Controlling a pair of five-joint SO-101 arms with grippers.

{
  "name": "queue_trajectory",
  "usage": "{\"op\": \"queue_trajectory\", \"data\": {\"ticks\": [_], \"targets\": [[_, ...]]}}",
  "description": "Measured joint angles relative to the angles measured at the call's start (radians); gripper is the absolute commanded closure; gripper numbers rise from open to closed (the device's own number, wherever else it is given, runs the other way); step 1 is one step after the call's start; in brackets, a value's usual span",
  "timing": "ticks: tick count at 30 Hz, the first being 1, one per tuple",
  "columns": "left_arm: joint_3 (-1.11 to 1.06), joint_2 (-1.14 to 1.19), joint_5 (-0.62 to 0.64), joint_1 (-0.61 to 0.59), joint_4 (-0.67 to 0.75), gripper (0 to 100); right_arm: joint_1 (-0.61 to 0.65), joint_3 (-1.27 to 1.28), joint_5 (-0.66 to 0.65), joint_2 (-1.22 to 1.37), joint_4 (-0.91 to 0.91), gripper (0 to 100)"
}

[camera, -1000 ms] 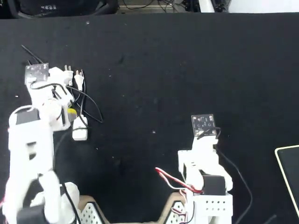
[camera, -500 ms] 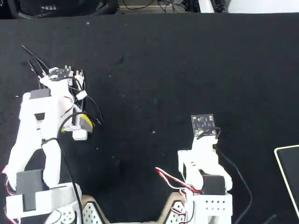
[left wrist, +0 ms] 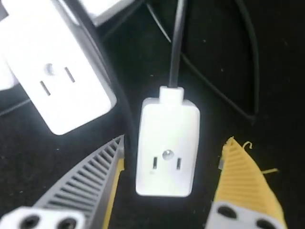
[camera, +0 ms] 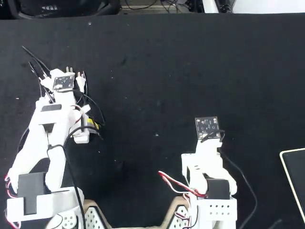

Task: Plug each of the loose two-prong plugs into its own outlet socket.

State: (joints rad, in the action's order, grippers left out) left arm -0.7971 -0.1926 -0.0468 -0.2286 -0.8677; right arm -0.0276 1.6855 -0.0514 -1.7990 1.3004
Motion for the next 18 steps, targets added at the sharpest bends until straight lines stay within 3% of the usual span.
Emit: {"op": "queue_trajectory", "data": {"ticks": [3, 9, 18], "targets": [[-0.023, 0.0, 0.055, 0.0, 0.041, 72, 0.0, 0.0, 0.0, 0.0, 0.0, 97.3], [-0.025, 0.0, 0.098, 0.0, 0.046, 97, 0.0, 0.0, 0.005, 0.0, 0.0, 97.3], [-0.008, -0.002, 0.097, 0.002, 0.021, 95, 0.0, 0.0, 0.005, 0.0, 0.0, 97.3]]}}
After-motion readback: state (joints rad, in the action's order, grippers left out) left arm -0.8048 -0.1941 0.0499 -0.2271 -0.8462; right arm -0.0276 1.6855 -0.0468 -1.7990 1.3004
